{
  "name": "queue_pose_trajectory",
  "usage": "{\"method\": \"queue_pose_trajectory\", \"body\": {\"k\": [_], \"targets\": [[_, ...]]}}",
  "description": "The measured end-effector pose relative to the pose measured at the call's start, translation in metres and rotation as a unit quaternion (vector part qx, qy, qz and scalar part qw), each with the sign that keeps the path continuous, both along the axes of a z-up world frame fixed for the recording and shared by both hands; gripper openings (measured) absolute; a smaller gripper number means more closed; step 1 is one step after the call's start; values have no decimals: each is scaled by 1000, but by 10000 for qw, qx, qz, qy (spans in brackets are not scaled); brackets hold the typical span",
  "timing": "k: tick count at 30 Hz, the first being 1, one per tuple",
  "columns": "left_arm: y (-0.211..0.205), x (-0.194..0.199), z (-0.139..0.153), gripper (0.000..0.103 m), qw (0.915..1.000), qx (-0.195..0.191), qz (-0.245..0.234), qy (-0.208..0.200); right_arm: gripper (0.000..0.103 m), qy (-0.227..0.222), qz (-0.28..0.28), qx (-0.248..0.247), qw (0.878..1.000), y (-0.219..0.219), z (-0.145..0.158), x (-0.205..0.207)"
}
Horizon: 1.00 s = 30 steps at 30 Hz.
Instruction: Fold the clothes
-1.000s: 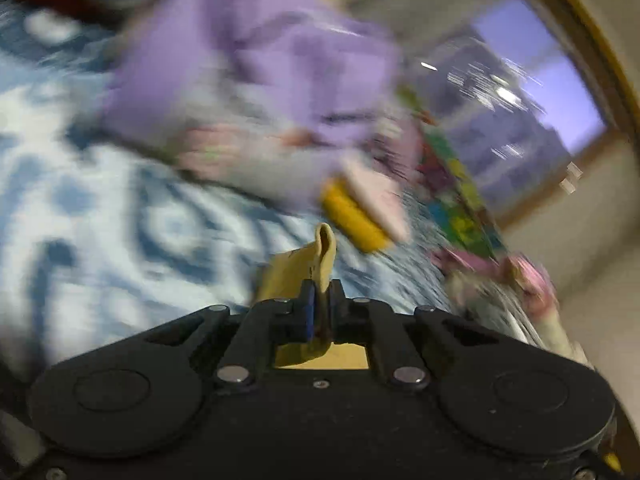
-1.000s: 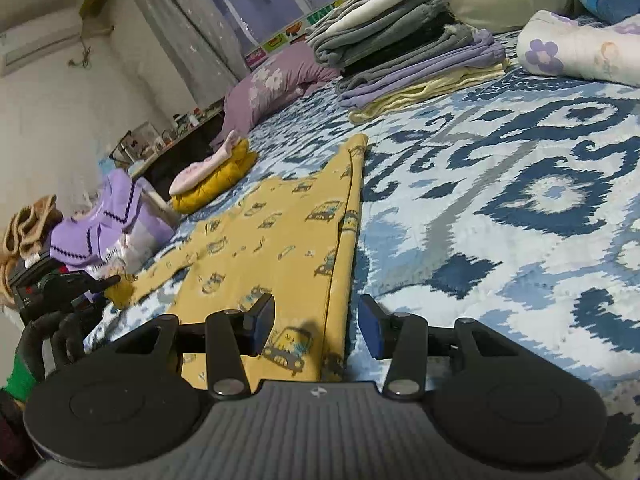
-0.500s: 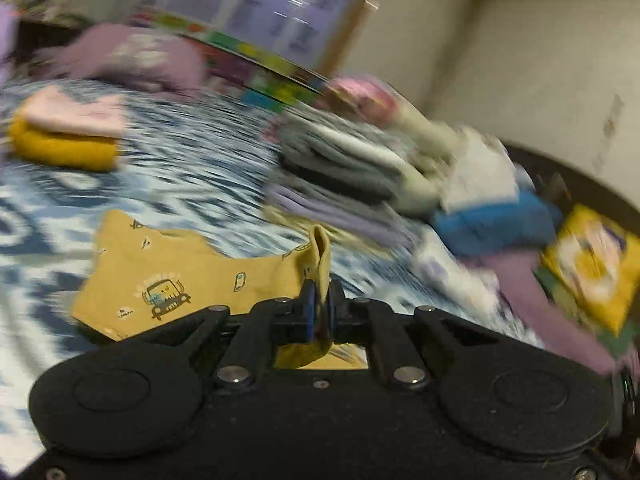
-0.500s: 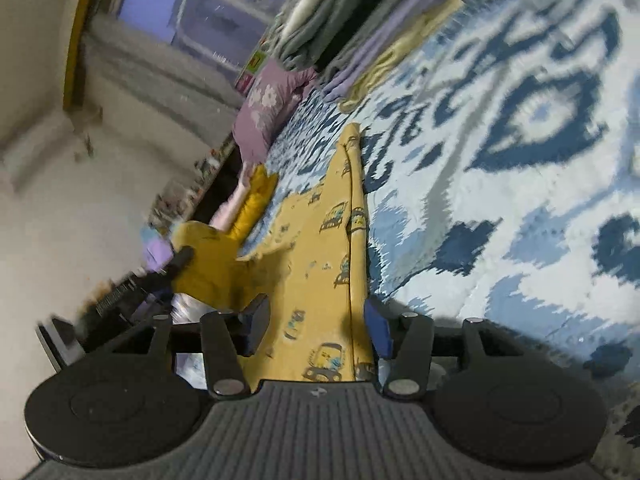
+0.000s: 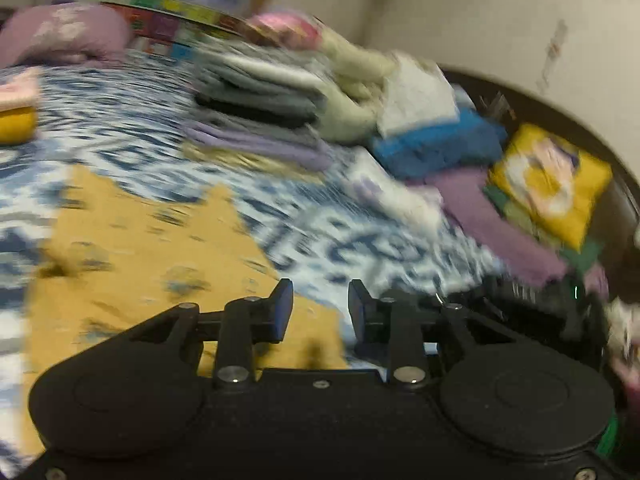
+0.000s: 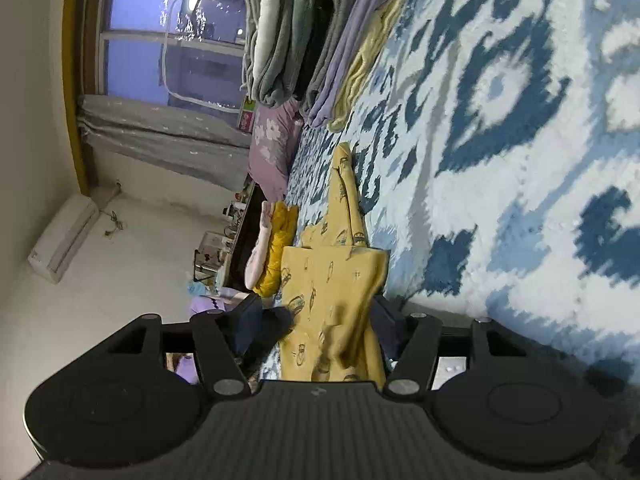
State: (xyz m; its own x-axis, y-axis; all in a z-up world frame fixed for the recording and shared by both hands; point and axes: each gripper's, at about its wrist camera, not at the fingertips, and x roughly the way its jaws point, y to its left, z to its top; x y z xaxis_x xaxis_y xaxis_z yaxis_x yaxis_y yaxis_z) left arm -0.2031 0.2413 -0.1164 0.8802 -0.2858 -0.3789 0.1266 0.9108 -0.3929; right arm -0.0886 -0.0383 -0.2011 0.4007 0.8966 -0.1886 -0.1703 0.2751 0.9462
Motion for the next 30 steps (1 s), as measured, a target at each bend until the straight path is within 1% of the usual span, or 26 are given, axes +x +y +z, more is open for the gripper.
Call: {"method": "queue_pose_trajectory", "body": {"k": [3, 5, 6, 7, 10, 13, 14, 15, 16, 18, 19, 21, 23, 27, 30], "targets": [[45, -26, 1, 28, 9970, -186, 756, -33, 60, -254, 15, -373, 9990, 3, 8, 0], [72, -44, -1, 28, 9919, -369, 1214, -11, 60, -528, -75, -858, 9949, 6, 17, -4], [82, -52, -2, 28, 9893, -440, 1392, -11, 60, -616, -105, -1080, 9922, 8, 21, -5], [91, -59, -3, 28, 9869, -512, 1533, -13, 60, -636, -107, -1186, 9908, 10, 22, -4], [109, -74, -3, 28, 9820, -638, 1776, -36, 60, -700, -156, -1351, 9882, 16, 21, -4], [112, -76, -4, 28, 9813, -559, 1839, 66, 60, -788, -242, -1441, 9861, 25, 21, 2], [113, -75, -5, 28, 9813, -511, 1850, 142, 56, -825, -258, -1488, 9851, 28, 21, 4], [113, -73, -6, 28, 9814, -456, 1852, 231, 47, -863, -274, -1569, 9834, 32, 21, 6], [112, -70, -8, 28, 9816, -370, 1843, 345, 41, -890, -262, -1621, 9824, 35, 21, 8], [108, -67, -11, 28, 9840, -193, 1695, 522, 7, -887, -182, -1472, 9850, 35, 20, 9], [103, -65, -12, 28, 9857, -75, 1589, 553, 8, -988, -192, -1479, 9839, 34, 22, 5], [93, -62, -13, 28, 9882, 178, 1390, 619, 8, -1329, -246, -1647, 9770, 36, 32, -2], [86, -59, -14, 28, 9887, 382, 1244, 748, 8, -1534, -275, -1659, 9737, 35, 40, -4], [76, -56, -20, 28, 9843, 842, 1090, 1105, 7, -1696, -296, -1556, 9727, 32, 51, 1], [70, -56, -26, 28, 9800, 1031, 1027, 1358, 7, -1842, -241, -1522, 9707, 33, 59, 8]]}}
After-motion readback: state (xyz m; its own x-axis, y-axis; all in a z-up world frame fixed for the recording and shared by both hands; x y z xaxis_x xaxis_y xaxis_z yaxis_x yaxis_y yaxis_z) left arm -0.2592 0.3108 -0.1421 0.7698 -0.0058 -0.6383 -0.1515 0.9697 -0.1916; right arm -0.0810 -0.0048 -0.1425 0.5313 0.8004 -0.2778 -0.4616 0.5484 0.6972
